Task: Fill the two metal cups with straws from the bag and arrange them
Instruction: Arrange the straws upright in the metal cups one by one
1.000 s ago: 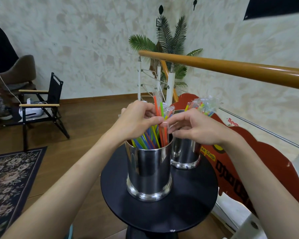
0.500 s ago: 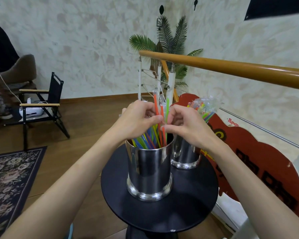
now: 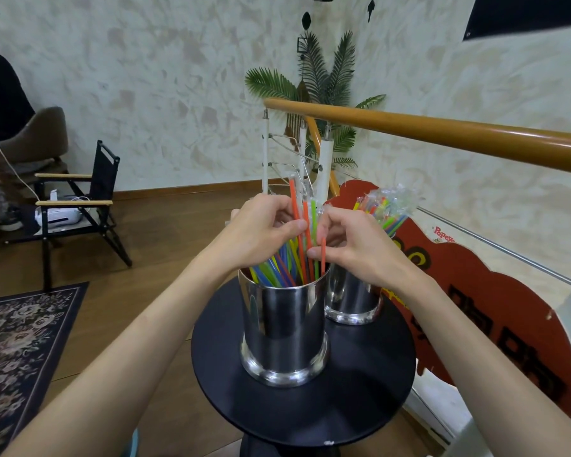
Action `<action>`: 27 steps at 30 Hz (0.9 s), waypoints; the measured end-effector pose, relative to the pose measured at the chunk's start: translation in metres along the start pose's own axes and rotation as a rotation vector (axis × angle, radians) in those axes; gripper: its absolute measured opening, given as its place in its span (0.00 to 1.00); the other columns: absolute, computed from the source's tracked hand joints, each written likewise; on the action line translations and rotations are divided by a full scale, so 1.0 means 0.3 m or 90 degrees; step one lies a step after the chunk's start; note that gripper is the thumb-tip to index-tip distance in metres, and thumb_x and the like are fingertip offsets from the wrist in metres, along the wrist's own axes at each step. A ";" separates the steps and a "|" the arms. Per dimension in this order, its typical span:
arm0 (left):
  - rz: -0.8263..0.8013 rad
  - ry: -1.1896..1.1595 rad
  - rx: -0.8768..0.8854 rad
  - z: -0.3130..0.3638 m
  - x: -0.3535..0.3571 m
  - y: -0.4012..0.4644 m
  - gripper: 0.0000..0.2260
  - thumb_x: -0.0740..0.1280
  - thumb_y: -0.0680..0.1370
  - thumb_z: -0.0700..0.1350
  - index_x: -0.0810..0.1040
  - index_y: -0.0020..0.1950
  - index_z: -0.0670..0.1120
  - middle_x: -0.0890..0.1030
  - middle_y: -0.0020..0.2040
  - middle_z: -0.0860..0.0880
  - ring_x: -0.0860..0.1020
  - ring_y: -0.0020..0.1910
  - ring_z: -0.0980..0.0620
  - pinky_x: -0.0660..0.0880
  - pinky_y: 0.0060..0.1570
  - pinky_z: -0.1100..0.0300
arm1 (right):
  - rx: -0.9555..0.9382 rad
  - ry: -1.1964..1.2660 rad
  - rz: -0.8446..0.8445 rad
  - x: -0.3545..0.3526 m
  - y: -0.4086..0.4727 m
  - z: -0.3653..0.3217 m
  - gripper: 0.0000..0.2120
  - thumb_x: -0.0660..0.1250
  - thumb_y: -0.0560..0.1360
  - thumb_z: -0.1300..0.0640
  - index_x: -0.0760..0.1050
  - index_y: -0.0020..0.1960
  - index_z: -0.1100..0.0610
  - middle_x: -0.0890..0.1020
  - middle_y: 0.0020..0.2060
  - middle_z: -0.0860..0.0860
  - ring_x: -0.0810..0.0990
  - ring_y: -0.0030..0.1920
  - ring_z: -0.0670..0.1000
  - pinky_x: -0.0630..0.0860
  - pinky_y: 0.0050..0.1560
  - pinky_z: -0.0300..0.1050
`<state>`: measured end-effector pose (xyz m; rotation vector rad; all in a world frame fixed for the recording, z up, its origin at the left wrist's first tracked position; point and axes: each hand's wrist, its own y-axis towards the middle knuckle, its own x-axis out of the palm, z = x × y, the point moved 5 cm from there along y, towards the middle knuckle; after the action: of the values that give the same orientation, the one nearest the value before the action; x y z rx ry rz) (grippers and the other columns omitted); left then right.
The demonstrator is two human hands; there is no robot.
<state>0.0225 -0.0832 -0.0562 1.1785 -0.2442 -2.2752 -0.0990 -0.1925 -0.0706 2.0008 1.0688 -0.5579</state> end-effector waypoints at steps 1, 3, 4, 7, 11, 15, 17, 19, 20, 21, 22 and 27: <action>-0.003 -0.001 0.001 0.004 0.000 -0.002 0.18 0.63 0.70 0.65 0.83 0.51 0.56 0.85 0.46 0.60 0.82 0.48 0.57 0.74 0.60 0.41 | 0.000 -0.001 0.001 0.000 0.000 -0.001 0.12 0.78 0.72 0.62 0.75 0.42 0.56 0.84 0.38 0.49 0.84 0.41 0.45 0.80 0.43 0.36; -0.006 -0.005 0.001 0.013 -0.001 -0.006 0.22 0.62 0.68 0.68 0.83 0.51 0.56 0.85 0.45 0.60 0.82 0.47 0.57 0.74 0.60 0.40 | -0.003 0.002 0.003 -0.002 0.000 -0.003 0.12 0.79 0.72 0.63 0.75 0.41 0.56 0.84 0.37 0.49 0.85 0.40 0.45 0.80 0.42 0.36; -0.007 -0.007 0.002 0.016 -0.002 -0.008 0.24 0.61 0.67 0.70 0.83 0.51 0.56 0.85 0.45 0.60 0.82 0.47 0.57 0.74 0.60 0.40 | -0.006 0.004 0.003 -0.004 0.000 -0.005 0.12 0.79 0.71 0.63 0.74 0.41 0.56 0.84 0.37 0.49 0.85 0.40 0.44 0.79 0.42 0.35; -0.006 -0.007 0.007 0.021 -0.009 -0.014 0.24 0.61 0.67 0.71 0.83 0.51 0.56 0.84 0.45 0.60 0.82 0.47 0.57 0.74 0.60 0.39 | -0.008 0.010 0.001 -0.013 0.000 -0.006 0.12 0.79 0.71 0.63 0.75 0.41 0.57 0.84 0.36 0.49 0.85 0.40 0.44 0.79 0.43 0.36; 0.018 0.058 0.022 0.035 -0.042 -0.015 0.12 0.67 0.76 0.62 0.82 0.49 0.55 0.81 0.42 0.61 0.79 0.44 0.60 0.70 0.63 0.41 | -0.013 0.016 0.012 -0.041 0.002 -0.016 0.11 0.77 0.72 0.63 0.75 0.42 0.56 0.85 0.40 0.49 0.86 0.46 0.45 0.81 0.49 0.40; 0.058 0.156 0.023 0.050 -0.082 -0.023 0.05 0.68 0.77 0.54 0.80 0.45 0.55 0.77 0.38 0.62 0.76 0.44 0.55 0.64 0.63 0.47 | -0.077 0.055 0.091 -0.085 0.003 -0.052 0.09 0.74 0.75 0.66 0.80 0.43 0.53 0.86 0.43 0.48 0.86 0.49 0.46 0.81 0.48 0.41; 0.057 0.173 0.010 0.052 -0.086 -0.026 0.05 0.68 0.76 0.53 0.80 0.44 0.53 0.76 0.37 0.58 0.76 0.43 0.53 0.64 0.63 0.47 | -0.096 0.045 0.118 -0.089 0.005 -0.058 0.06 0.73 0.76 0.64 0.82 0.45 0.53 0.86 0.44 0.48 0.85 0.50 0.48 0.82 0.52 0.50; 0.041 0.173 0.001 0.050 -0.082 -0.028 0.05 0.67 0.75 0.52 0.79 0.42 0.52 0.75 0.34 0.56 0.74 0.40 0.54 0.64 0.63 0.47 | -0.099 0.036 0.114 -0.079 0.009 -0.060 0.06 0.73 0.77 0.63 0.84 0.47 0.52 0.86 0.44 0.47 0.85 0.49 0.47 0.82 0.52 0.51; 0.030 0.170 -0.003 0.046 -0.079 -0.029 0.06 0.67 0.74 0.52 0.78 0.41 0.51 0.73 0.33 0.56 0.73 0.38 0.55 0.64 0.63 0.47 | -0.097 0.029 0.105 -0.073 0.012 -0.061 0.06 0.73 0.77 0.63 0.85 0.49 0.53 0.86 0.45 0.45 0.85 0.49 0.45 0.82 0.53 0.48; 0.018 0.165 -0.010 0.042 -0.076 -0.029 0.07 0.67 0.73 0.53 0.77 0.40 0.50 0.72 0.31 0.56 0.72 0.36 0.55 0.64 0.62 0.47 | -0.096 0.017 0.094 -0.069 0.013 -0.064 0.07 0.72 0.78 0.63 0.85 0.52 0.52 0.86 0.46 0.44 0.84 0.49 0.43 0.81 0.53 0.45; 0.007 0.161 -0.017 0.037 -0.073 -0.029 0.10 0.67 0.72 0.55 0.77 0.40 0.48 0.71 0.30 0.55 0.71 0.35 0.54 0.64 0.62 0.48 | -0.097 0.003 0.086 -0.066 0.014 -0.065 0.09 0.71 0.78 0.63 0.85 0.55 0.52 0.86 0.48 0.42 0.84 0.51 0.42 0.81 0.54 0.42; -0.034 0.145 -0.013 0.020 -0.058 -0.027 0.09 0.69 0.75 0.50 0.80 0.42 0.44 0.68 0.29 0.55 0.69 0.33 0.54 0.63 0.63 0.49 | -0.127 -0.037 0.134 -0.103 0.022 -0.075 0.18 0.71 0.75 0.69 0.83 0.60 0.51 0.84 0.51 0.42 0.82 0.51 0.44 0.80 0.53 0.40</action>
<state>0.0224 -0.0673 -0.0436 1.4354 -0.1026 -2.1583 -0.1102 -0.1919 -0.0334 1.8808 0.8313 -0.3800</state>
